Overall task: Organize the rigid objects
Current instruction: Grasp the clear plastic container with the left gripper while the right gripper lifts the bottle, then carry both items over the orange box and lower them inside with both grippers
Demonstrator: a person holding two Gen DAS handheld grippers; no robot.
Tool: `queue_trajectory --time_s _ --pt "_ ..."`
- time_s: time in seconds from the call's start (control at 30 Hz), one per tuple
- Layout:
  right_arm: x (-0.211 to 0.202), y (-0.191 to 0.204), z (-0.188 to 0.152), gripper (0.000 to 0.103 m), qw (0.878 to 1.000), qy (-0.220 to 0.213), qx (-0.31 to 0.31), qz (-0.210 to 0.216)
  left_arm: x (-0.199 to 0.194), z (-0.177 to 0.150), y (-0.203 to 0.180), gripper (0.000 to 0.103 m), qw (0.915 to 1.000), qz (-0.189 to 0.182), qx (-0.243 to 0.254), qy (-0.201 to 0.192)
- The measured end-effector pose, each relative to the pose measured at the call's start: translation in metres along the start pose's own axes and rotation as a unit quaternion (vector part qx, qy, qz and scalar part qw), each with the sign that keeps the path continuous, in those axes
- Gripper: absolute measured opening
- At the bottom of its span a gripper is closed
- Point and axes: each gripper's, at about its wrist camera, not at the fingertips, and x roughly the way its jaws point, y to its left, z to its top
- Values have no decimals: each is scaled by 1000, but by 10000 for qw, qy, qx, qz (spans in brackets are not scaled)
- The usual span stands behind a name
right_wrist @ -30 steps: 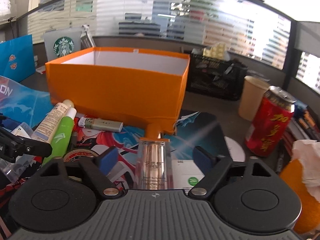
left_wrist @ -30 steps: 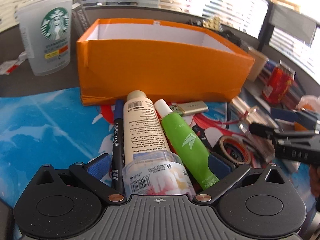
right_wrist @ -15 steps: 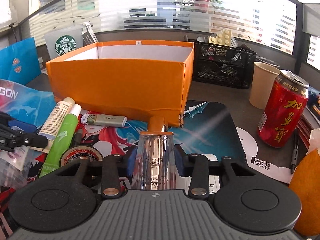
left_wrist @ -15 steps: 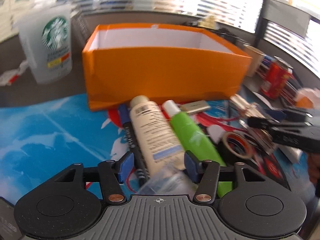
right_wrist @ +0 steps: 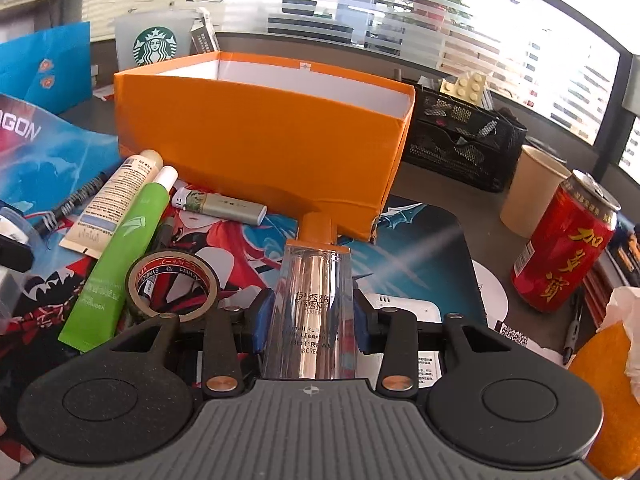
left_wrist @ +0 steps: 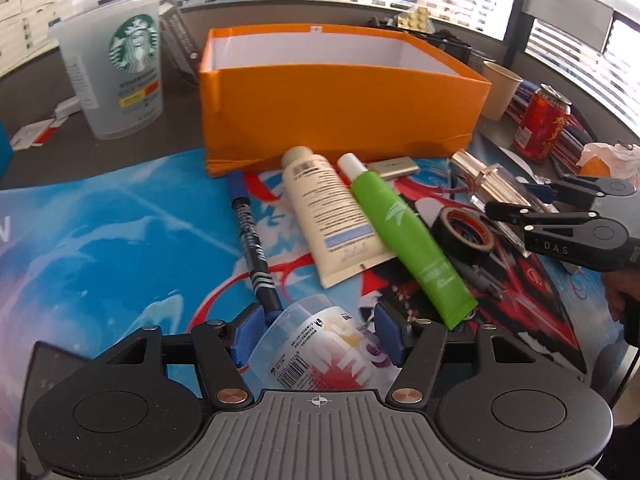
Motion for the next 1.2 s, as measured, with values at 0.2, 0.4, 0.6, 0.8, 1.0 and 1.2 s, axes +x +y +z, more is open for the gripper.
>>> queue_trajectory --time_s 0.2,0.4,0.6,0.8,1.0,1.2 --pt "-4 3 -4 37 10000 -26 -13 -50 -14 -9 13 91 9998 120 -127 115" --pt "-6 5 -4 37 9999 -5 26 -112 -21 -23 21 91 9989 -166 -261 348" --pt "-9 9 -7 37 9998 -36 -41 -183 -19 -35 27 76 9945 -653 -600 557" --pt "-15 15 -13 36 9994 -169 -87 -273 -23 -42 27 67 9938 -775 -760 258" --pt "-26 6 -19 36 9994 -190 254 -158 -36 -32 26 67 9950 -740 -656 -148" --pt "-39 -14 -12 36 9927 -463 1071 307 -47 -3 25 67 9928 -950 -554 -474"
